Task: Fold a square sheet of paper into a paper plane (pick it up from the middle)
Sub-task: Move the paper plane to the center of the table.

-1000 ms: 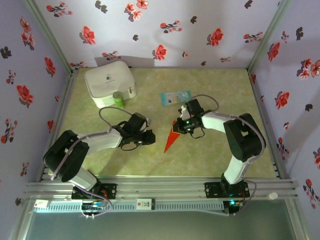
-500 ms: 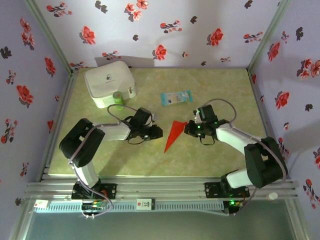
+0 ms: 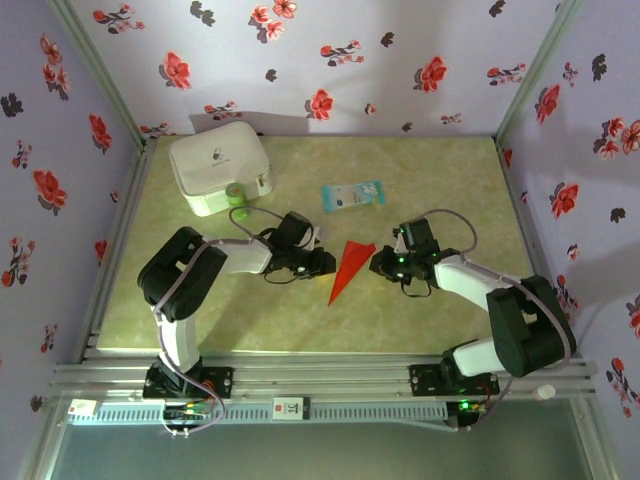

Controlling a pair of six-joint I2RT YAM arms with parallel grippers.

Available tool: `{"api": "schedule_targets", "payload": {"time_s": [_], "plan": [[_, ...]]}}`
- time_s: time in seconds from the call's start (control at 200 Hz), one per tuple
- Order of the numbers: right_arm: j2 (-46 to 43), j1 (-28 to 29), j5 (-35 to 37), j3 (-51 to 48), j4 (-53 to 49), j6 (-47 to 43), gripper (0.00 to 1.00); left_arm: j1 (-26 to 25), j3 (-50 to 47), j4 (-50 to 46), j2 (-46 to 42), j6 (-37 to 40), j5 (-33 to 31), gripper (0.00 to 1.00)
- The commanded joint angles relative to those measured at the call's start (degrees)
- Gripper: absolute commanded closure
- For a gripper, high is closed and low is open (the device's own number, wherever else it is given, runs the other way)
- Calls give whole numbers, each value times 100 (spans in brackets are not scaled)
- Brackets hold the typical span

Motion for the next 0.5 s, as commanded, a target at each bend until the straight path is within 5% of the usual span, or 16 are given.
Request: {"api": "schedule_targets", "payload": {"time_s": [0.0,0.495], "plan": [[102,-15,-179,-54,232,158,84,-81,155,-305,148,198,-76,77],[566,15,-395,-152,527,197,84,-312,397,-337,360,304,130,78]]}}
